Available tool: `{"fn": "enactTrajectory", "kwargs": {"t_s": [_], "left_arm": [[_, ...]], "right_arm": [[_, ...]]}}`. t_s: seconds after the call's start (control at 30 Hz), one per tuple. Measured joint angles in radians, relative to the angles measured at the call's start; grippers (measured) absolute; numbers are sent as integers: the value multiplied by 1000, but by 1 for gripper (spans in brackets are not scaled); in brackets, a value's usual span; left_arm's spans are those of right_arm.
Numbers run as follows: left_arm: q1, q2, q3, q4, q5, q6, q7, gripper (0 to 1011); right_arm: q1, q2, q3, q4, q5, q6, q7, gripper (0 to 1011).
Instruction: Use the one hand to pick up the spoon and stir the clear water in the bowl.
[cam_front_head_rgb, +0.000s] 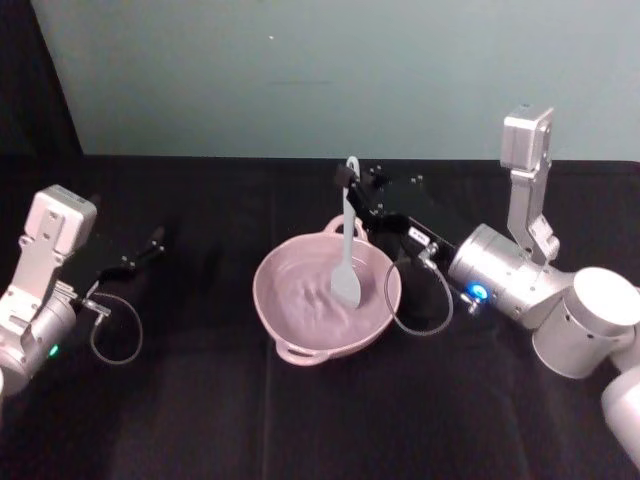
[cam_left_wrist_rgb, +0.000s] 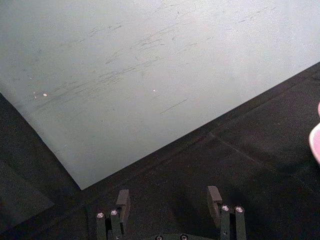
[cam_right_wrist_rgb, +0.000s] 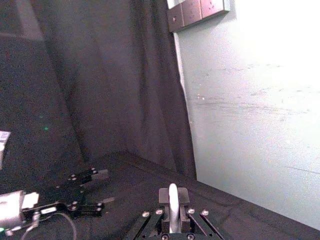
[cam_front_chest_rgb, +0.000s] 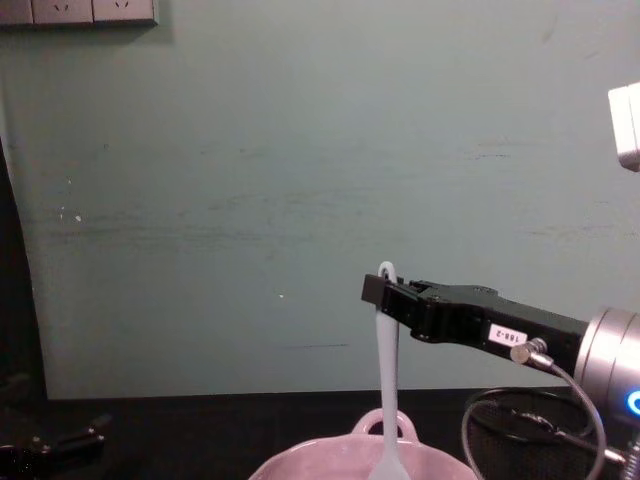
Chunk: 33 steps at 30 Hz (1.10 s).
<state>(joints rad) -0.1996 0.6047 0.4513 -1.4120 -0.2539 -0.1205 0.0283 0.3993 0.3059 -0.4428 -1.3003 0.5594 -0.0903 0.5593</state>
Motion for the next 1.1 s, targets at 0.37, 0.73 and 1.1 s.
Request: {"fn": "enactTrajectory", "kwargs": {"t_s": [0.37, 0.73, 1.1], "left_arm": [[0, 0, 0, 0, 0, 0, 0, 1011], [0, 0, 0, 0, 0, 0, 0, 1011], [0, 0, 0, 0, 0, 0, 0, 1011]], "right_arm": [[-13, -18, -29, -23, 11, 0, 17, 113], [77, -93, -70, 99, 7, -19, 45, 113], [158, -132, -74, 226, -15, -44, 56, 113]]}}
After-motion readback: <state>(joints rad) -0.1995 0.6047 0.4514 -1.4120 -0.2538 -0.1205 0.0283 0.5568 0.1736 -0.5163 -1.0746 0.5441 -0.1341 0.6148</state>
